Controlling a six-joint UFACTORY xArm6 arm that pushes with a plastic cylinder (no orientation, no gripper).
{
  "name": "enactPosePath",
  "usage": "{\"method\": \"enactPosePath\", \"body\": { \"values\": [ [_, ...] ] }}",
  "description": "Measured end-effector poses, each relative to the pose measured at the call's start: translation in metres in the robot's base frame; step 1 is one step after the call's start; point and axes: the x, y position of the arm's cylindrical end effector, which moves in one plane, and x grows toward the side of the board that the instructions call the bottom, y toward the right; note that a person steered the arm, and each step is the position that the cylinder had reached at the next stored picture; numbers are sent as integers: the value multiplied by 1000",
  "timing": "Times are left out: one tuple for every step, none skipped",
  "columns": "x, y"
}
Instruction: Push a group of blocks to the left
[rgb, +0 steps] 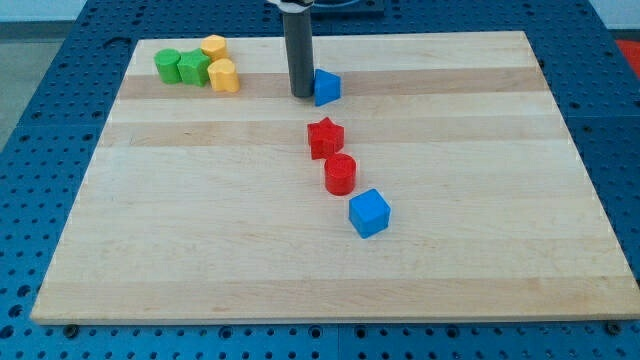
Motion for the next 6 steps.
{"method": "enactPosePath", "body": {
  "values": [
    [-14, -2],
    [-35, -7],
    [-53, -21],
    [-61, -52],
    [-71, -84],
    [-75, -117]
  ]
}}
